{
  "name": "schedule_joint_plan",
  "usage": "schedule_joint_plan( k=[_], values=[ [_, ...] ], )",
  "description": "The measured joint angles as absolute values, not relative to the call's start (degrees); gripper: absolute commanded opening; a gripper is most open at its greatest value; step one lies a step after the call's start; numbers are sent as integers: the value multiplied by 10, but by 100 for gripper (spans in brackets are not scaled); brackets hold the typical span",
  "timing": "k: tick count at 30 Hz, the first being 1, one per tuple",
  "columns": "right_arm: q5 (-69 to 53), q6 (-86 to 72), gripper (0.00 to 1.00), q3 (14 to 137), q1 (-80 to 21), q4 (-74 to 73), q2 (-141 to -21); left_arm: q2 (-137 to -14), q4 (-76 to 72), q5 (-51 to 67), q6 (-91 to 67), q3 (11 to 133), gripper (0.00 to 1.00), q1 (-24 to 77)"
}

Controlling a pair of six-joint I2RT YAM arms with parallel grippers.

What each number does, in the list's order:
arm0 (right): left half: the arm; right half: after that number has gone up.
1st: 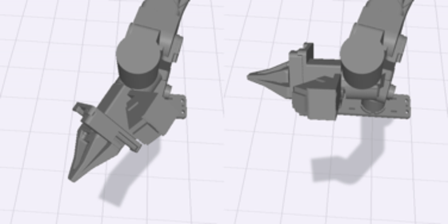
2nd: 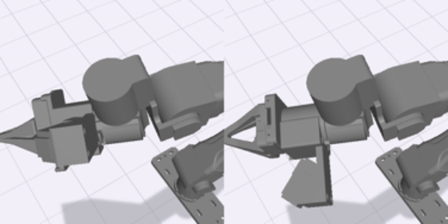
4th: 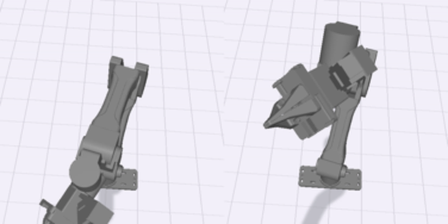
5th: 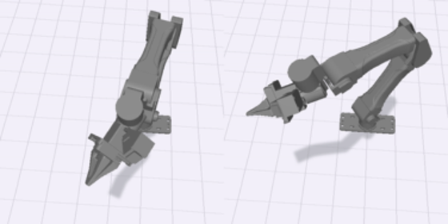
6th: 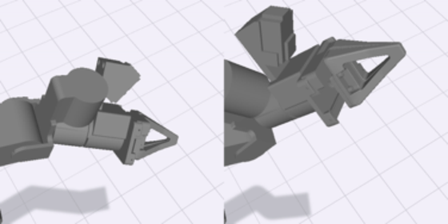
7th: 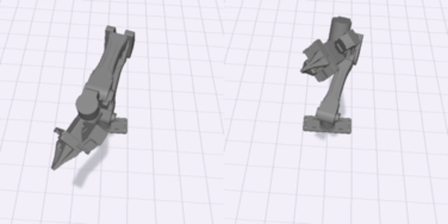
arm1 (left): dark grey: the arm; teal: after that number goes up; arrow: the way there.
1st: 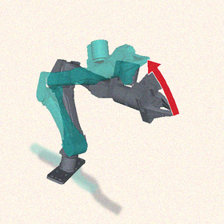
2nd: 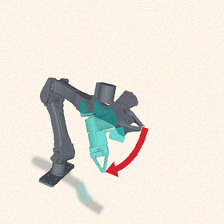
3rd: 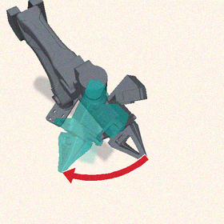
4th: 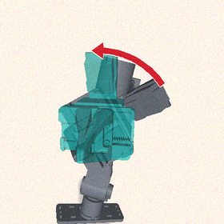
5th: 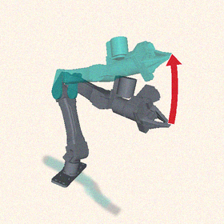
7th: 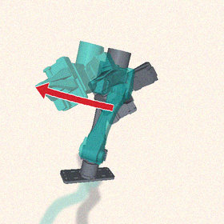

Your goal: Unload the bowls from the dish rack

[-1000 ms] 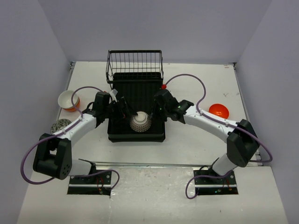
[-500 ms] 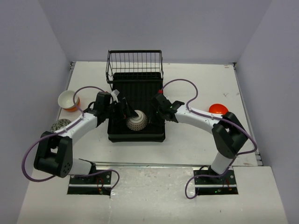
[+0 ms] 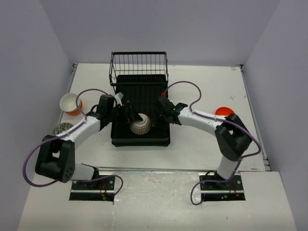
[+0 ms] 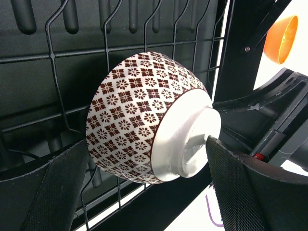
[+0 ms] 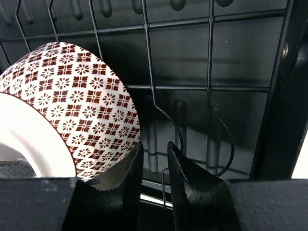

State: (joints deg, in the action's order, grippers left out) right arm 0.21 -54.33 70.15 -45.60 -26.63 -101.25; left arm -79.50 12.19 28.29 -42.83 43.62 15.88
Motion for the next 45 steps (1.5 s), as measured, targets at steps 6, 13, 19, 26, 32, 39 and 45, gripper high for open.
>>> schedule_joint_plan(
  k=[6,13,19,26,32,39,45],
  values=[
    [-4,-538,28,705,-456,-269,-1013,-775,133,269,-448,432,100,159],
    [-14,-537,28,706,-456,-266,-1017,-758,152,251,-461,431,100,159],
    [-17,-535,28,708,-456,-267,-1019,-756,149,251,-464,429,100,159],
    [-26,-529,28,714,-456,-270,-1025,-750,142,251,-469,422,95,159],
    [-27,-526,28,721,-456,-273,-1030,-743,124,257,-479,409,87,159],
    [-28,-523,29,726,-456,-274,-1032,-729,112,259,-488,400,87,159],
    [-20,-522,26,721,-456,-270,-1026,-724,106,258,-491,392,89,159]
  ],
)
